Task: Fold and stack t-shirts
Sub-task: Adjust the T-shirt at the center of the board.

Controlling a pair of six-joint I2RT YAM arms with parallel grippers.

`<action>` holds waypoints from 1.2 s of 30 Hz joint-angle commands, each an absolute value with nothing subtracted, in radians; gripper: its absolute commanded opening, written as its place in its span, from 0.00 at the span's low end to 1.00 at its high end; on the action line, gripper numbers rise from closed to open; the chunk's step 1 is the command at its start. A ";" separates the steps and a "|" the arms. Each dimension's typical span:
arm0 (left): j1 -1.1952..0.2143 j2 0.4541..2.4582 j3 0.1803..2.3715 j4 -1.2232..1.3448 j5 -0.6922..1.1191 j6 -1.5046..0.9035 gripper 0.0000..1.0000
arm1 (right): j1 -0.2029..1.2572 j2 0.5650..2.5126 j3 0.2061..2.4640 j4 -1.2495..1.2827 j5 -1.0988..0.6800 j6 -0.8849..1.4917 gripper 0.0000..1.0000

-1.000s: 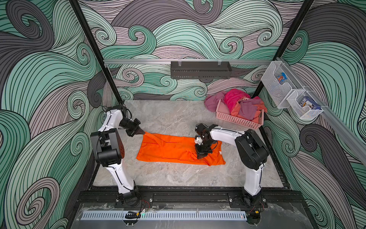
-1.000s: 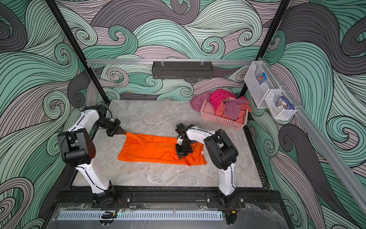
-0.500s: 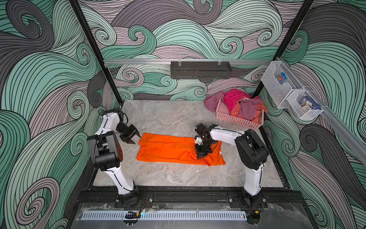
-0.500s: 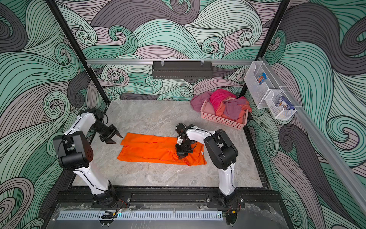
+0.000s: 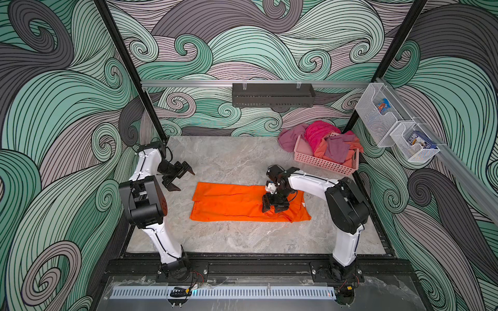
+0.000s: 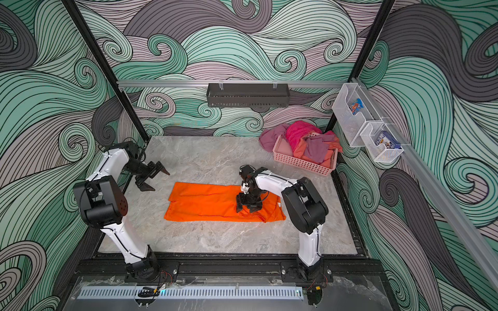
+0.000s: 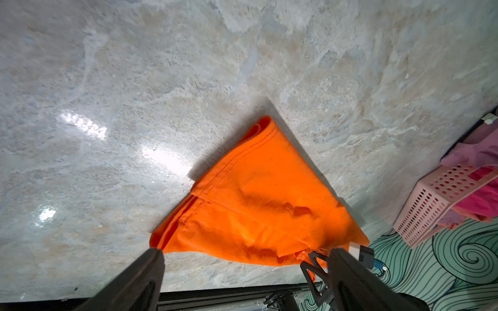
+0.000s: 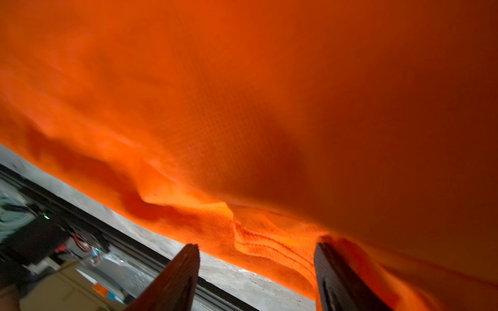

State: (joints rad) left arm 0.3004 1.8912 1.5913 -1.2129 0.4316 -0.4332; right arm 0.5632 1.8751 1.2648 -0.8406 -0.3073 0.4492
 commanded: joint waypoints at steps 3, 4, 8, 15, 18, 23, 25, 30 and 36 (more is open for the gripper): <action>0.291 1.910 1.609 -1.201 0.466 -0.433 0.97 | 0.443 1.748 1.271 -0.809 -0.280 0.469 0.75; 0.291 1.910 1.601 -1.198 0.467 -0.432 0.97 | 0.421 1.740 1.265 -0.810 -0.295 0.460 0.75; 0.291 1.909 1.576 -1.195 0.468 -0.431 0.97 | 0.378 1.715 1.229 -0.810 -0.296 0.442 0.74; 0.291 1.890 1.542 -1.201 0.464 -0.424 0.96 | 0.198 1.660 1.098 -0.684 -0.404 0.520 0.70; 0.291 1.886 1.536 -1.206 0.459 -0.421 0.96 | 0.147 1.636 1.108 -0.679 -0.364 0.494 0.67; 0.291 1.887 1.530 -1.210 0.454 -0.421 0.96 | 0.114 1.654 1.140 -0.689 -0.358 0.461 0.66; 0.291 1.889 1.531 -1.213 0.451 -0.420 0.96 | 0.112 1.675 1.147 -0.689 -0.359 0.454 0.64; 0.291 1.885 1.532 -1.220 0.437 -0.420 0.96 | 0.112 1.679 1.136 -0.699 -0.349 0.458 0.62; 0.291 1.888 1.521 -1.213 0.440 -0.425 0.96 | 0.106 1.607 1.115 -0.761 -0.207 0.456 0.65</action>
State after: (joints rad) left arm 0.2958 1.8965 1.5318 -1.1927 0.4507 -0.4335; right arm 0.1146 1.6638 1.1297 -0.7170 -0.2871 0.4633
